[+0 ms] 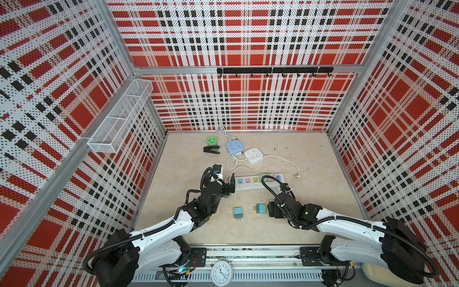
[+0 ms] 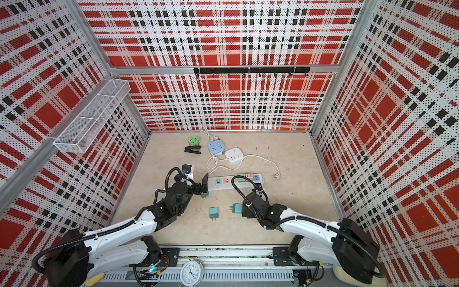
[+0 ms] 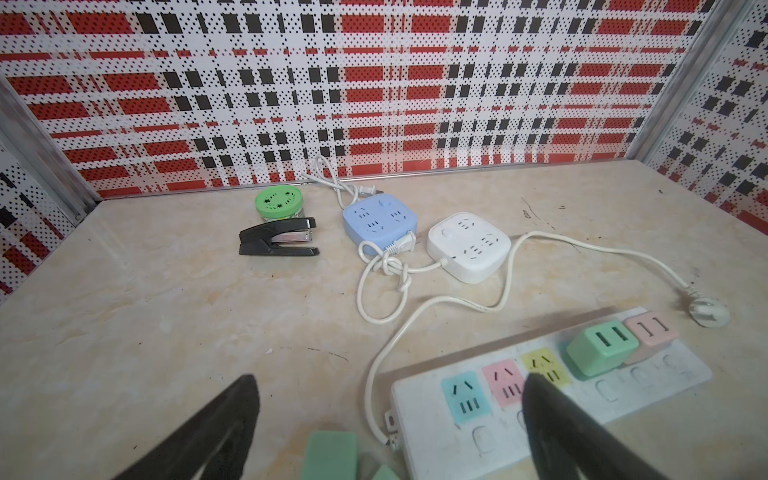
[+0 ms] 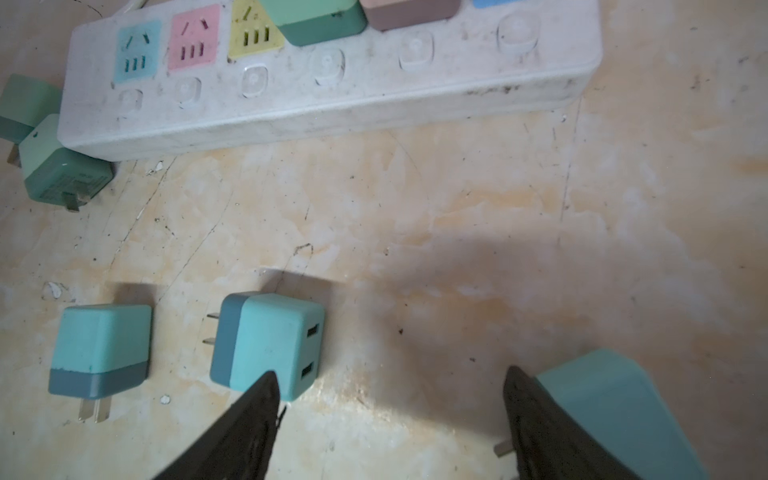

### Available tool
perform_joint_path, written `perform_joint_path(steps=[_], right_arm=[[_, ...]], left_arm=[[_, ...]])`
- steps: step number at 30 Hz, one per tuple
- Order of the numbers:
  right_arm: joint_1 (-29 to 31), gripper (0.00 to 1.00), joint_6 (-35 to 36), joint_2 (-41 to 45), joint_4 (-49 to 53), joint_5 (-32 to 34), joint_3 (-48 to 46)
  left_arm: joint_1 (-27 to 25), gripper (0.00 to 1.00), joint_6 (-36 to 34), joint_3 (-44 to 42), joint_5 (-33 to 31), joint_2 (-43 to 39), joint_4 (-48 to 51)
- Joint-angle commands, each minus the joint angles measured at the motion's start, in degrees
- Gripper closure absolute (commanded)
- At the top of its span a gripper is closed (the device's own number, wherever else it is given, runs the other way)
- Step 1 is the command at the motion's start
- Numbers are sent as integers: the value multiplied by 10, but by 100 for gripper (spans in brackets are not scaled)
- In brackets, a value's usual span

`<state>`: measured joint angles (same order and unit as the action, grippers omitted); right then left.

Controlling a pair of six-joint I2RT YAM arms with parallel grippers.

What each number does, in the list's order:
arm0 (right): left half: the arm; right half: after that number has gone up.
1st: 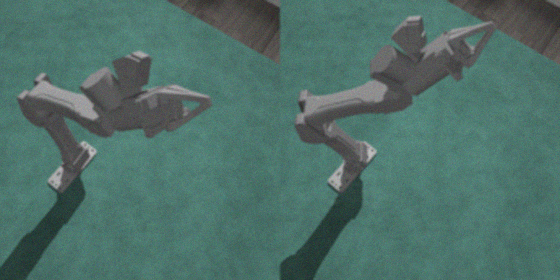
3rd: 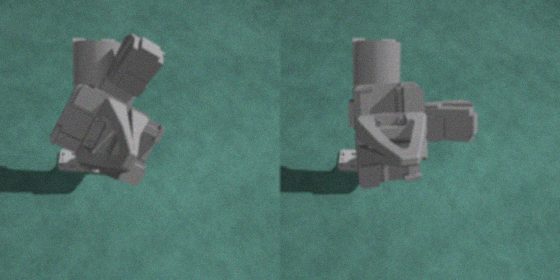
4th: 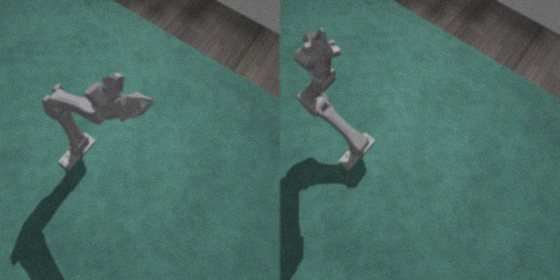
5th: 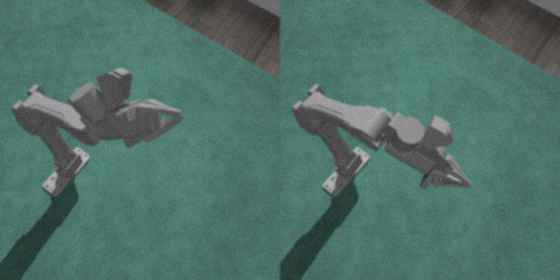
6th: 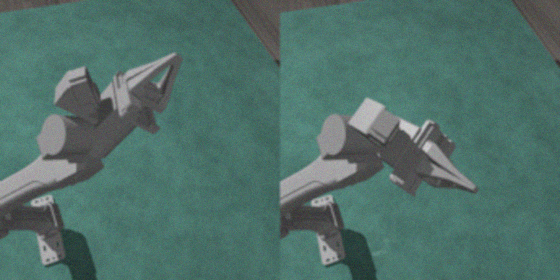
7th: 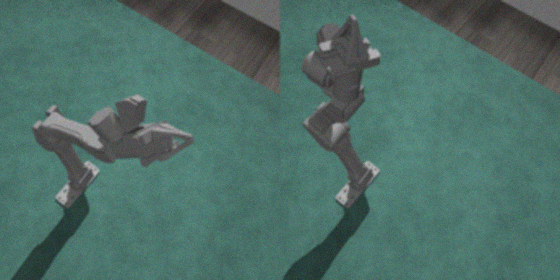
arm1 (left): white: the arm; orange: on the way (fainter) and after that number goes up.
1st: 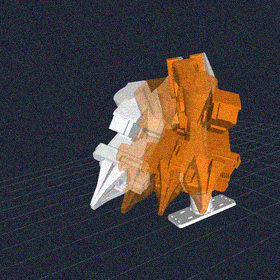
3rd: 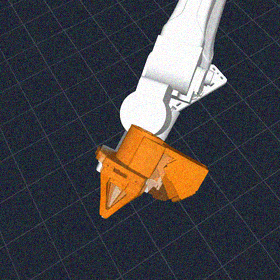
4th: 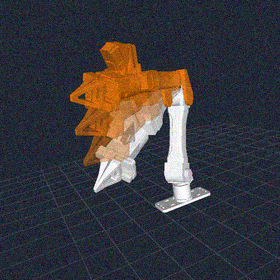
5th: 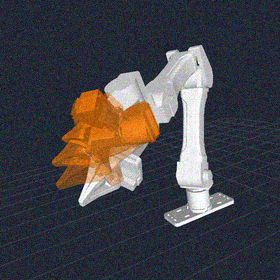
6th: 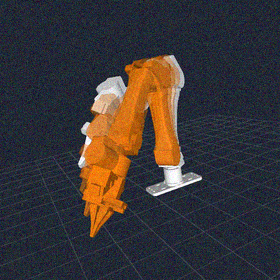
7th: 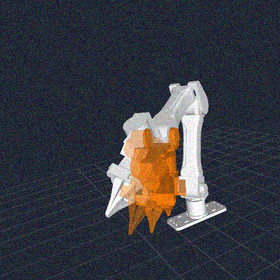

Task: Insert the plug
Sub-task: 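Move the right gripper over the teal chargers nearer the robot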

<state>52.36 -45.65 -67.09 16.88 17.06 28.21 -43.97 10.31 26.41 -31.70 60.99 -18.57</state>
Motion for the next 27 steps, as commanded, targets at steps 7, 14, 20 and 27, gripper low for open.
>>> perform_joint_path(steps=[7, 14, 20, 27], right_arm=[[18, 12, -17, -90, -61, 8, 23], [26, 12, -19, -133, -53, 11, 54], [63, 14, 3, -79, 18, 81, 97], [92, 12, 15, -82, 24, 124, 132]], left_arm=[[-2, 1, 11, 11, -1, -8, -7], [-3, 1, 11, 13, 3, -8, -5], [-3, 1, 10, 9, -3, -18, -4], [1, 1, 19, 2, -25, -26, -4]])
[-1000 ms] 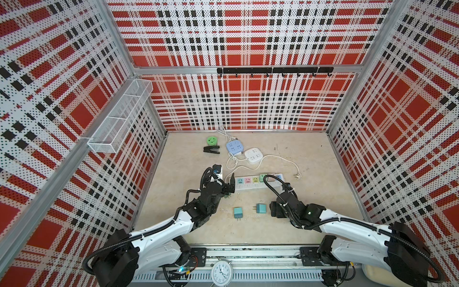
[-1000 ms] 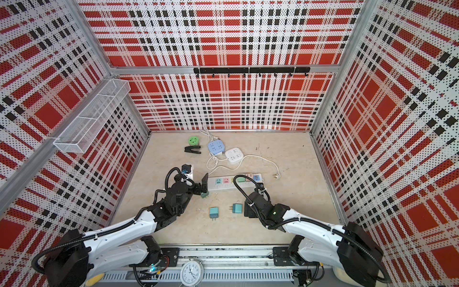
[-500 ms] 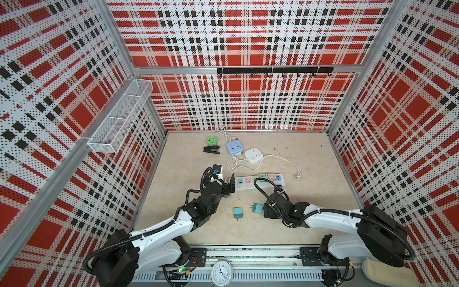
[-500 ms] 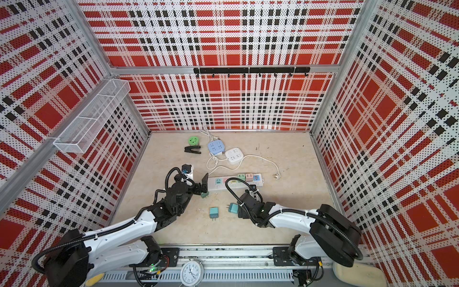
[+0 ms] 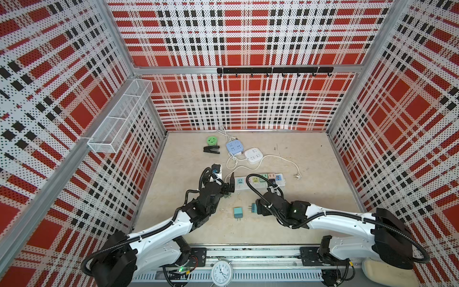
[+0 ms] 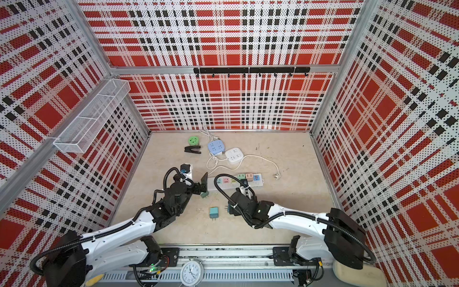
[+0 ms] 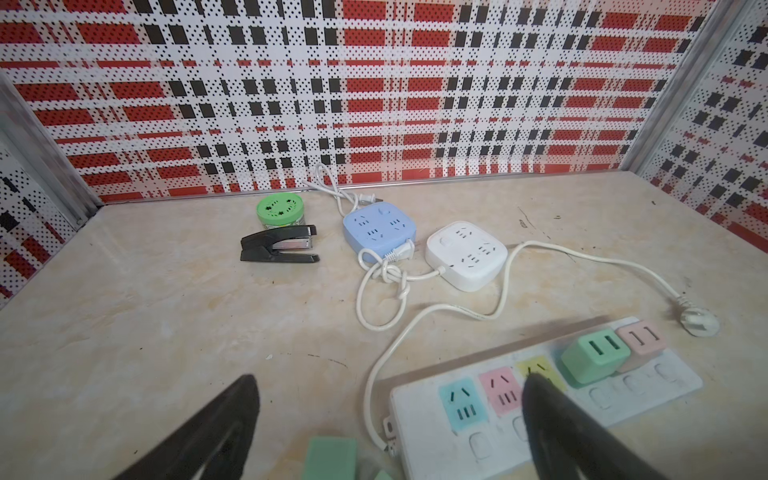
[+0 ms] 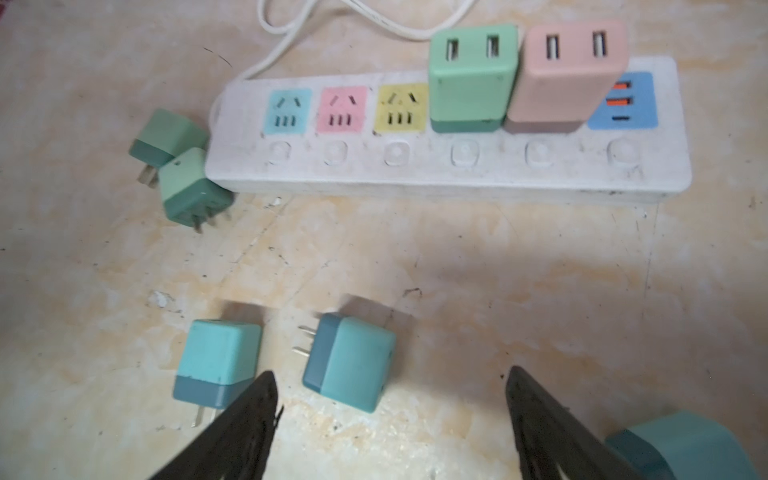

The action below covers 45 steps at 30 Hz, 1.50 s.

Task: Insert the plug
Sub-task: 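Move the right gripper over the teal chargers nearer the robot, then lower the right gripper onto a teal charger and grasp it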

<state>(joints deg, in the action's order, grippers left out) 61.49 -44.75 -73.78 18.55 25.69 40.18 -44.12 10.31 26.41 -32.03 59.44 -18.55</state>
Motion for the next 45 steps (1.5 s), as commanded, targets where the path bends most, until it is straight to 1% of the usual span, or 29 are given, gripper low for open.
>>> perform_joint_path(steps=[1, 4, 11, 14, 17, 23, 27, 31, 37, 42, 45], right_arm=[[0, 11, 7, -28, 9, 46, 21], [0, 11, 12, -73, 12, 61, 55], [-14, 12, 17, -181, 13, 52, 124], [-16, 12, 16, -208, 10, 42, 133], [-16, 13, 13, -218, 11, 33, 131], [-12, 14, 2, -188, 31, 22, 104], [-1, 12, -11, -161, 56, 22, 87], [3, 12, -24, -137, 71, 0, 66], [7, 11, -42, -84, 106, -7, 33], [8, 10, -32, -47, 83, -4, 34], [2, 8, -20, -65, 36, -8, 49]], left_arm=[[5, 1, 24, -1, -25, -12, -5], [12, 1, 34, -6, -32, -19, -4], [12, 1, 34, -12, -29, -33, -5], [12, 1, 34, -9, -25, -30, -5], [12, 1, 35, -8, -24, -26, -5], [12, 1, 35, -9, -21, -27, -4], [12, 1, 35, -8, -20, -25, -5], [12, 1, 36, -7, -18, -22, -5], [12, 1, 37, -7, -17, -23, -5], [12, 1, 37, -7, -17, -24, -5], [12, 1, 38, -10, -22, -28, -4]])
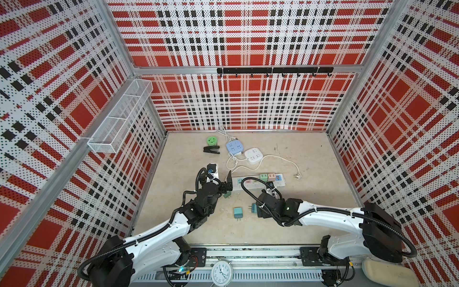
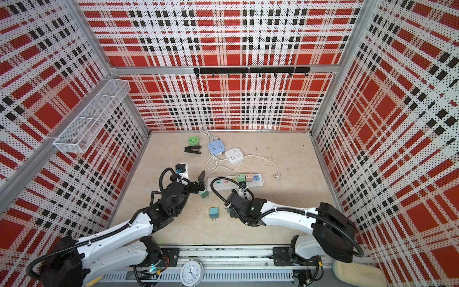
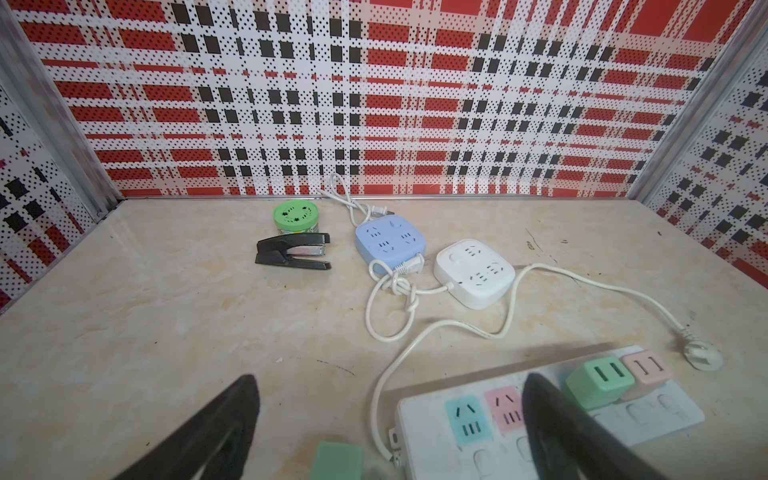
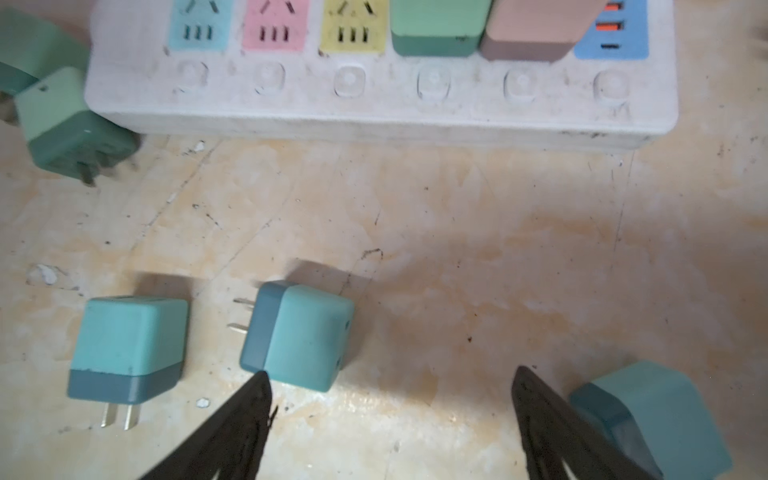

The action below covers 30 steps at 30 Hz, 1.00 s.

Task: Insert the plug
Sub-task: 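Lower the right gripper onto a teal charger and grasp it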

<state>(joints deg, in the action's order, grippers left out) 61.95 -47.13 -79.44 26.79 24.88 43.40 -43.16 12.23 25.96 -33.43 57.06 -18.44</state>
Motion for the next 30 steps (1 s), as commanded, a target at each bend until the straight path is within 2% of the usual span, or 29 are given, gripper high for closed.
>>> perform_joint_path(steps=[1, 9, 13, 20, 30], right_arm=[[-9, 8, 7, -23, -61, -9, 24], [-46, 11, 20, -163, -110, -42, 90], [-45, 12, 14, -188, -108, -49, 91], [-19, 11, -10, -149, -73, -27, 45], [-1, 9, -49, -73, -32, -37, -23]], left_arm=[[3, 1, 19, -6, -9, -6, -6], [4, 1, 23, -9, -9, -16, -8], [4, 1, 24, -9, -8, -11, -8], [4, 1, 22, -9, -8, -12, -8], [3, 1, 22, -8, -7, -11, -9]])
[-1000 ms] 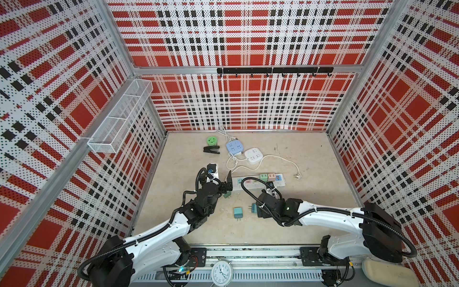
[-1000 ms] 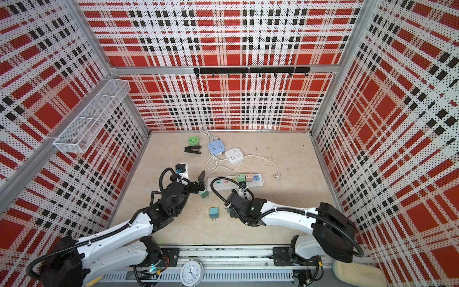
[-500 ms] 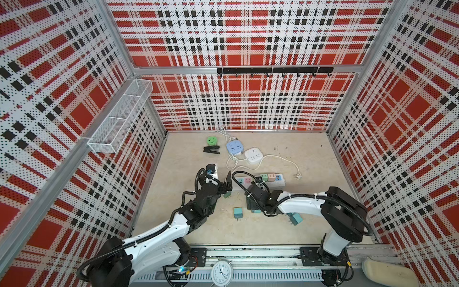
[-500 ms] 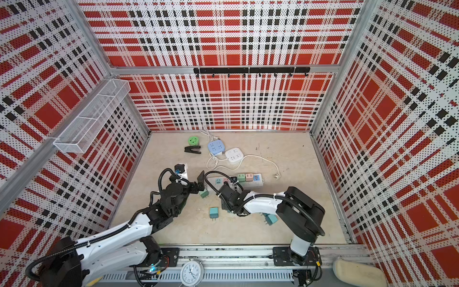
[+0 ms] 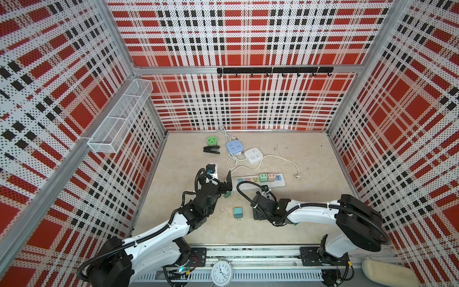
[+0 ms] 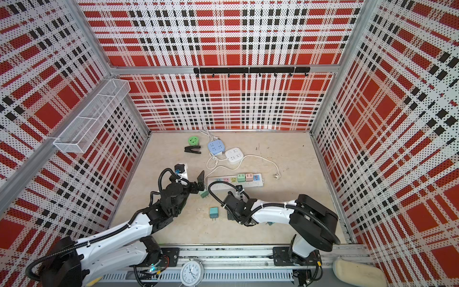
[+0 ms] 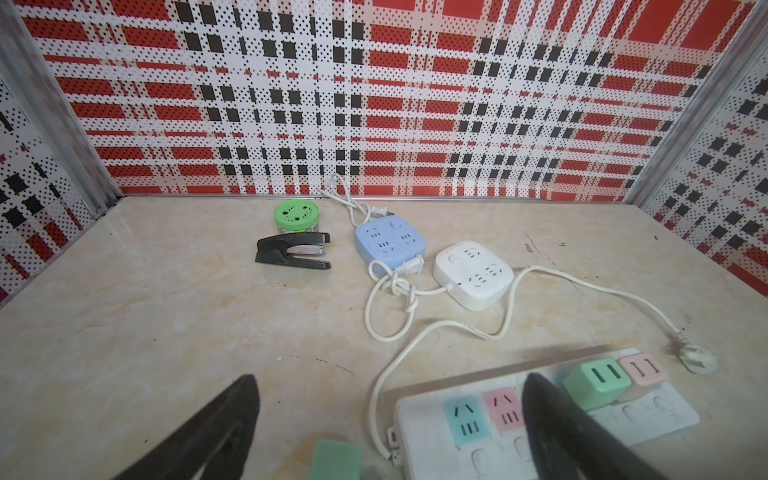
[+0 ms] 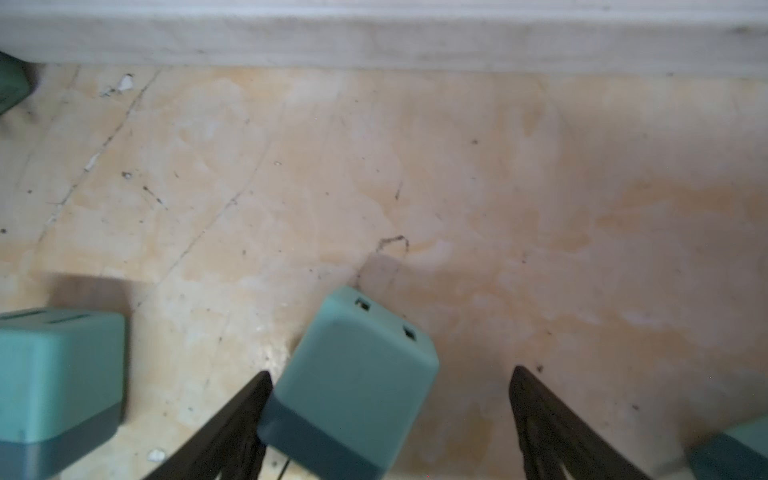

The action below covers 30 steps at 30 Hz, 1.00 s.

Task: Insert the plug
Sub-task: 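Lower the right gripper onto a teal charger and grasp it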

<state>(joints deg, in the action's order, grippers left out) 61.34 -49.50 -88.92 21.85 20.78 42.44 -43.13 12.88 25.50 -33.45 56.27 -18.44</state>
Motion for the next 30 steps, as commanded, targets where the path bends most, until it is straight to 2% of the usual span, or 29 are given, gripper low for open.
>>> perform_joint_path(steps=[1, 6, 11, 17, 20, 26, 30], right_arm=[[6, 9, -28, 26, 20, 2, -16], [7, 8, -29, 35, 13, 10, -28], [7, 12, -17, 5, -14, -5, -5], [7, 28, -17, -40, -32, -16, 15], [7, 40, -18, -49, -38, -21, 13], [7, 56, -24, -36, -36, -17, 1], [7, 63, -27, -17, -41, -12, -9]], left_arm=[[3, 1, 16, -4, -6, -2, -8], [3, 1, 17, -3, -4, 0, -8], [3, 1, 16, -3, -3, 0, -8], [3, 1, 17, -3, -4, -2, -8], [3, 1, 19, -4, -4, -1, -9], [3, 1, 18, -6, -5, -3, -8], [3, 1, 18, -6, 3, -5, -8]])
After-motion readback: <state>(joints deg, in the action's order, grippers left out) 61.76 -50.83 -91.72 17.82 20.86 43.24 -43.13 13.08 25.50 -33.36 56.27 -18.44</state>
